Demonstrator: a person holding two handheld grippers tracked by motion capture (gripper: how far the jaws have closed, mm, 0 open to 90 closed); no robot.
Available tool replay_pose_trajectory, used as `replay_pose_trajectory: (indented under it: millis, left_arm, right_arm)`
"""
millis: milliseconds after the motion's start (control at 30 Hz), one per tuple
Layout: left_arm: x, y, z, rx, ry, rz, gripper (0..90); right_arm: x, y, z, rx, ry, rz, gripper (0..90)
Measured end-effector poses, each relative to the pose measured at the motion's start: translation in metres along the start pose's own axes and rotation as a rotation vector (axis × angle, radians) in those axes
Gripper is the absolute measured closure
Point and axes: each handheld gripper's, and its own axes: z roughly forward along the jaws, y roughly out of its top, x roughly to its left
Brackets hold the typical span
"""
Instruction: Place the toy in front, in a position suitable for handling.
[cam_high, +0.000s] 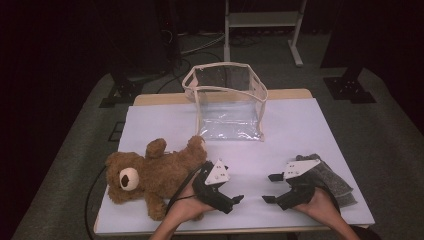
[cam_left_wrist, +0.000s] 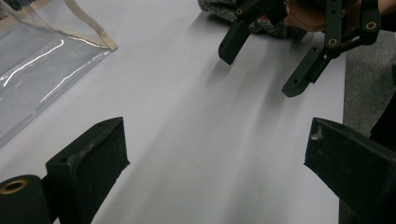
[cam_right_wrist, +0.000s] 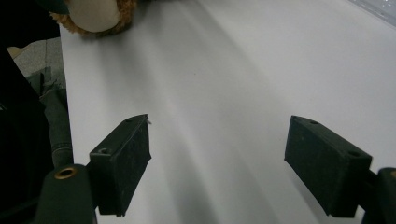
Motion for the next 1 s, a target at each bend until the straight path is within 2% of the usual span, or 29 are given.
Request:
replay_pose_trajectory:
  millis: [300, 600, 833, 900, 1000]
  left_arm:
    - [-0.002, 0.001, -0.001, 0.001, -0.018, 0.009, 5.5]
    - [-0.004, 0.004, -0.008, -0.012, -0.034, 0.042, 8.1]
    - [-0.001, 0.008, -0.021, -0.034, -0.028, 0.066, 8.5]
    - [0.001, 0.008, -0.027, -0.045, -0.032, 0.08, 12.6]
    - [0.004, 0.008, -0.034, -0.049, -0.026, 0.086, 12.7]
  right_arm:
    - [0.0, -0.001, 0.0, 0.002, 0.003, -0.001, 20.8]
    - [0.002, 0.0, 0.0, 0.003, 0.005, -0.005, 20.8]
    - [0.004, 0.0, 0.003, 0.009, 0.01, -0.01, 20.9]
    - [0.004, 0.0, 0.004, 0.012, 0.013, -0.009, 20.8]
    - [0.004, 0.0, 0.005, 0.018, 0.018, -0.011, 20.8]
